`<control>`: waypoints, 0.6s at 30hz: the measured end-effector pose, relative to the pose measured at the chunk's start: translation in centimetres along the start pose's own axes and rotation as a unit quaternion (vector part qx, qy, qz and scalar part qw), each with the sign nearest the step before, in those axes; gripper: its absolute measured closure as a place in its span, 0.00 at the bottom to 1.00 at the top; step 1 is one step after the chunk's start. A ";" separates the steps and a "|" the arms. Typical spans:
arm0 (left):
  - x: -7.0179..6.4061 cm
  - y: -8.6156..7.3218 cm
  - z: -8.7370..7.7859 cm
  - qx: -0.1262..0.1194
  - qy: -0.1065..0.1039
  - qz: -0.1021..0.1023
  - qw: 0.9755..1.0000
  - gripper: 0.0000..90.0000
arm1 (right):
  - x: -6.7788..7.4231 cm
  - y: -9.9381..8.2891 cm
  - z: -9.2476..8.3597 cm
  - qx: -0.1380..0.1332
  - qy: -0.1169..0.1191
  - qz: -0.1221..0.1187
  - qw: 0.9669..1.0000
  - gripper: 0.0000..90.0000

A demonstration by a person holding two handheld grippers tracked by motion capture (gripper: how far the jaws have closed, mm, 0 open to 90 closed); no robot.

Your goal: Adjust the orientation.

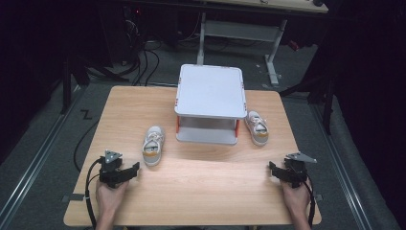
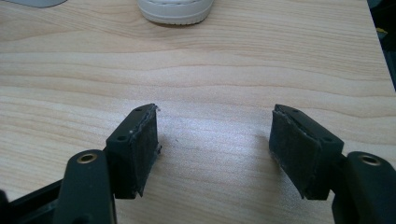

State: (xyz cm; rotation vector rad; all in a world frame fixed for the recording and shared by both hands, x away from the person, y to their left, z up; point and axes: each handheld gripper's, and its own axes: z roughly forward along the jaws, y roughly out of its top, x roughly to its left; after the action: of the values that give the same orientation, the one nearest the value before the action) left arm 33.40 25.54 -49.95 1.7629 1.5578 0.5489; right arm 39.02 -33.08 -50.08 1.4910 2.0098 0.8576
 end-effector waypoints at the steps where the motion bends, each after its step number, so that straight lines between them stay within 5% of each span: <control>1: -0.1 0.1 -0.3 -0.001 -0.010 -0.001 1.000 0.31 | 0.0 0.0 0.0 0.000 0.000 0.000 1.000 0.36; 9: -1.7 2.4 -2.1 -0.008 -0.061 0.007 0.998 0.32 | 0.0 0.0 0.0 0.000 0.000 0.000 1.000 0.36; 18: -2.5 5.8 -1.9 -0.017 -0.052 0.010 0.998 0.35 | 0.0 0.0 0.0 0.000 0.002 0.000 1.000 0.36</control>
State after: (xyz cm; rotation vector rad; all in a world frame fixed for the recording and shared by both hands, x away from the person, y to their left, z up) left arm 35.47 23.40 -44.10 1.7552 1.4530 0.4837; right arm 39.03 -33.11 -50.07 1.4917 2.0122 0.8611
